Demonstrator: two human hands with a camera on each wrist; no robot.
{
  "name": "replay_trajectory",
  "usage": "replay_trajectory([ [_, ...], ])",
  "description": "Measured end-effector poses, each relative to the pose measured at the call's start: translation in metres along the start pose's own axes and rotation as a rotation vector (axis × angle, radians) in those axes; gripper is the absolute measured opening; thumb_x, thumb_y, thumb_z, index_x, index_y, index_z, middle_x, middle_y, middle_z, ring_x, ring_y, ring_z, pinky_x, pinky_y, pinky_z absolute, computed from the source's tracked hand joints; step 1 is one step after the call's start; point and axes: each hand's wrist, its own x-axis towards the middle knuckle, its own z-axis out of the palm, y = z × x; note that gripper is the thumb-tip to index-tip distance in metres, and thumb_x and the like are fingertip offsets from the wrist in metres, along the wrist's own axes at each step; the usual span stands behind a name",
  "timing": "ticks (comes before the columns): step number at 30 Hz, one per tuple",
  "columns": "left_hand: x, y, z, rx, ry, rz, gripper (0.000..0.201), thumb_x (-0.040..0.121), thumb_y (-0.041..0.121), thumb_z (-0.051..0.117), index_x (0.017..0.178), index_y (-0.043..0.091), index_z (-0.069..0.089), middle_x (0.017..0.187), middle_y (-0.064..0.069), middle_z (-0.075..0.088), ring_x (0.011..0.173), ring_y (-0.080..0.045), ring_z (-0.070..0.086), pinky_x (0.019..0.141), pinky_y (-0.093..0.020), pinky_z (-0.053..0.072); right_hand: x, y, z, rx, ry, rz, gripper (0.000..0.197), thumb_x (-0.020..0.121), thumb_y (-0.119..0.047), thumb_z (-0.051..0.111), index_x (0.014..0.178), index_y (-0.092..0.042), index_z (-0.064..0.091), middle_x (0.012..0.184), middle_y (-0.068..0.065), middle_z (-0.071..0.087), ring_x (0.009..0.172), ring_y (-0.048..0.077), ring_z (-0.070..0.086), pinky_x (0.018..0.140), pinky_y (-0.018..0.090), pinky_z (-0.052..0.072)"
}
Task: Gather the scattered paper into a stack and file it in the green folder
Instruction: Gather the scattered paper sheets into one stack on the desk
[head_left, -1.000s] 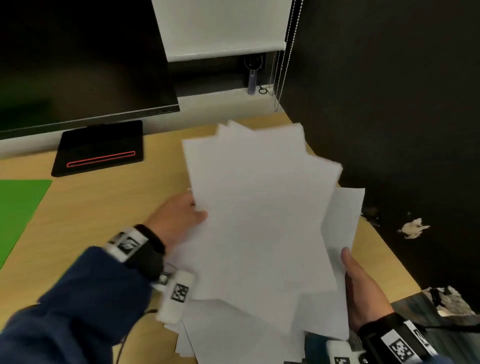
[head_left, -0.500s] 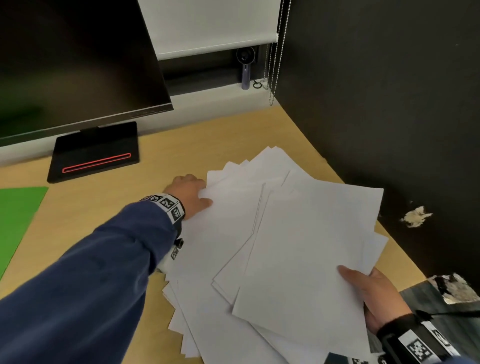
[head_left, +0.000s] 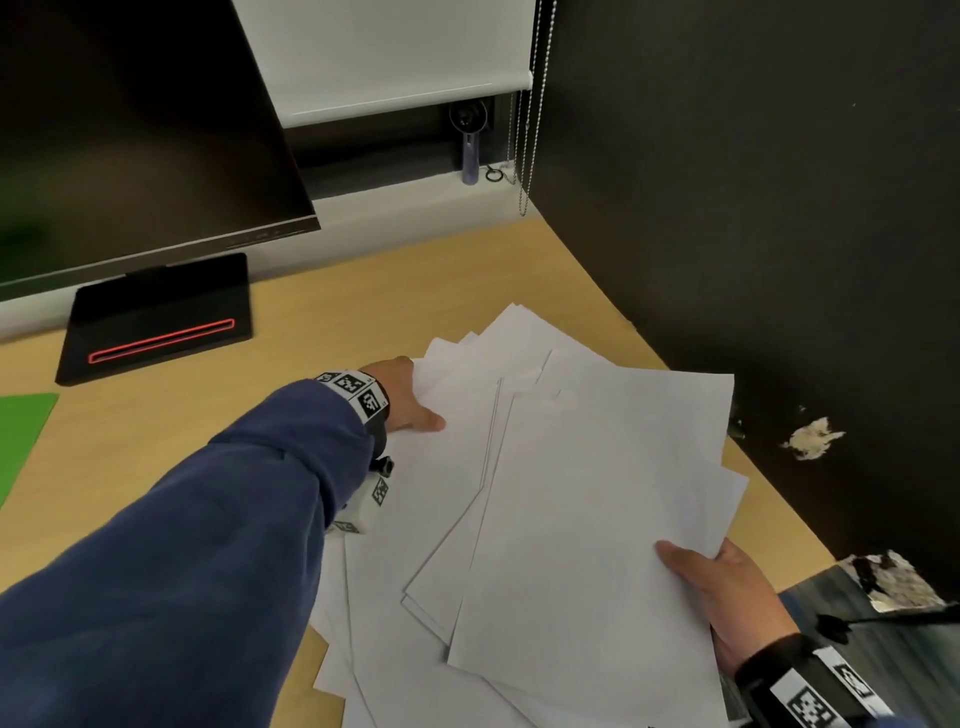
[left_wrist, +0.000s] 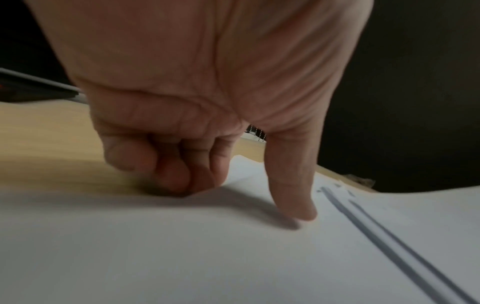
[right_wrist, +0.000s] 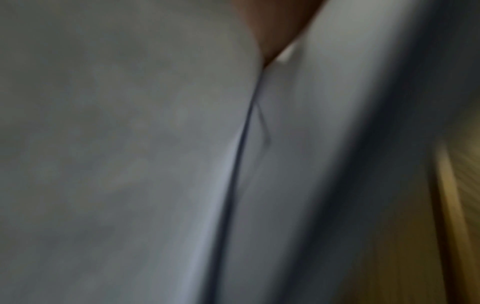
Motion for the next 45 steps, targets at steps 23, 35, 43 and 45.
replay_trajectory([
  [23, -0.103, -0.069, -0.026, -0.393, 0.592, 0.153, 0.006, 0.093, 0.016, 0.06, 0.093, 0.021, 0.056, 0.086, -0.003, 0.063, 0.079, -0.027, 0.062, 0.063, -0.033, 0.045, 0.0, -0.002, 0.001, 0.035, -0.002, 0.012, 0.037, 0.082, -0.006, 0.072, 0.116, -0.019, 0.065, 0.117, 0.016, 0.073, 0.105, 0.042, 0.067, 0.1, 0.062, 0.047],
  [35, -0.139, -0.126, -0.001, -1.453, 0.568, 0.211, 0.035, 0.097, 0.006, 0.054, 0.132, 0.005, 0.056, 0.121, -0.009, 0.073, 0.107, -0.031, 0.071, 0.08, -0.042, 0.062, -0.01, -0.004, 0.027, 0.111, -0.078, 0.025, 0.036, 0.091, 0.001, 0.059, 0.125, -0.007, 0.062, 0.119, 0.023, 0.071, 0.108, 0.045, 0.066, 0.1, 0.058, 0.048],
  [43, -0.13, -0.036, 0.081, -1.136, 0.272, 0.074, 0.014, 0.097, 0.008, 0.056, 0.106, 0.007, 0.066, 0.099, -0.009, 0.075, 0.088, -0.027, 0.069, 0.065, -0.025, 0.059, -0.015, -0.008, 0.029, 0.235, -0.027, 0.141, 0.047, 0.091, -0.052, 0.06, 0.119, -0.015, 0.066, 0.113, 0.018, 0.075, 0.11, 0.041, 0.067, 0.101, 0.059, 0.047],
  [45, -0.114, -0.029, 0.112, -0.593, 0.182, 0.104, 0.01, 0.096, 0.02, 0.056, 0.1, 0.012, 0.061, 0.089, -0.003, 0.068, 0.081, -0.022, 0.065, 0.066, -0.031, 0.054, -0.019, -0.012, 0.032, 0.237, -0.084, 0.164, 0.048, 0.09, -0.056, 0.059, 0.117, -0.017, 0.066, 0.113, 0.016, 0.076, 0.111, 0.039, 0.067, 0.101, 0.055, 0.048],
])
